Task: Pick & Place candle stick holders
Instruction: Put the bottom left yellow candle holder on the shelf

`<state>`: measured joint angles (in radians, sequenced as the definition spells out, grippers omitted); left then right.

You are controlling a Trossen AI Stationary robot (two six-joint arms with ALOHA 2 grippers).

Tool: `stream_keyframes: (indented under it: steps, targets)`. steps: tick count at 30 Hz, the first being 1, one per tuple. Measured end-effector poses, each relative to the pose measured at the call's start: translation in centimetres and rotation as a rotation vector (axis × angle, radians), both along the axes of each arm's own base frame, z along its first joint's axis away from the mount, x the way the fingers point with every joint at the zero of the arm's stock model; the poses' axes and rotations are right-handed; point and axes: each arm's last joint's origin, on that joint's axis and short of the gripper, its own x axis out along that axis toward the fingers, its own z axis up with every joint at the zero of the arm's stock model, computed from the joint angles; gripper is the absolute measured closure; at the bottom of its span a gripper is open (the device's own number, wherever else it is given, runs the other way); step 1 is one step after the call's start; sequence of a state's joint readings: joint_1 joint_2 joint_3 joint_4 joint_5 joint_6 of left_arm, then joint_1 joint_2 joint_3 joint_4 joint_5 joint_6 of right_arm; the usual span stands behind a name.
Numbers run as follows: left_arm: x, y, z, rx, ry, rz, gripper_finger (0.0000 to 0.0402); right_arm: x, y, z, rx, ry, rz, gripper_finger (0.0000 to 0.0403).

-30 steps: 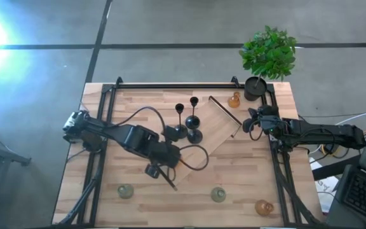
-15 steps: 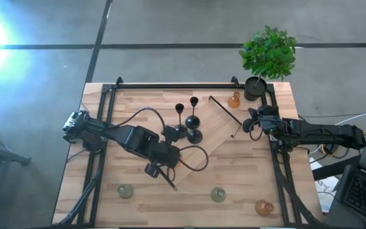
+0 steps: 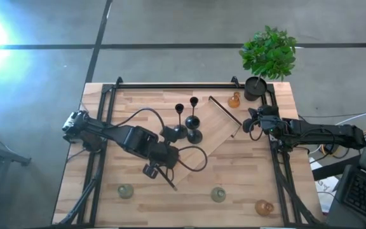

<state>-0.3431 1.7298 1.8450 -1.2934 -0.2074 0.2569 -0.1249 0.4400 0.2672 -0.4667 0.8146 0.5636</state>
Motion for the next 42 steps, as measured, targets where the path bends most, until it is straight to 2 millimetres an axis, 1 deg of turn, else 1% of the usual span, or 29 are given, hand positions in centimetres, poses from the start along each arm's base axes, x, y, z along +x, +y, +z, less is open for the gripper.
stream_keyframes:
  steps: [2, 7, 10, 26, 42]
  targets:
    - [0.0, 0.0, 0.0, -0.004, 0.001, -0.001, 0.037, 0.0, 0.0, 0.0, 0.0, 0.0, 0.0, 0.0394]
    - [0.0, -0.1, -0.2, -0.027, 0.018, -0.01, 0.0329, 0.0, 0.0, 0.0, 0.0, 0.0, 0.0, 0.0394]
    - [0.0, -0.1, -0.2, -0.024, 0.019, -0.008, 0.0321, 0.0, 0.0, 0.0, 0.001, -0.001, 0.0, 0.0394]
    - [0.0, 0.0, 0.0, -0.018, -0.001, -0.008, 0.0314, 0.0, 0.0, 0.0, 0.001, -0.001, 0.0, 0.0394]
    - [-0.5, 0.1, 1.5, -0.033, -0.028, -0.008, 0.0314, 0.0, 0.0, 0.0, 0.001, -0.001, 0.0, 0.0394]
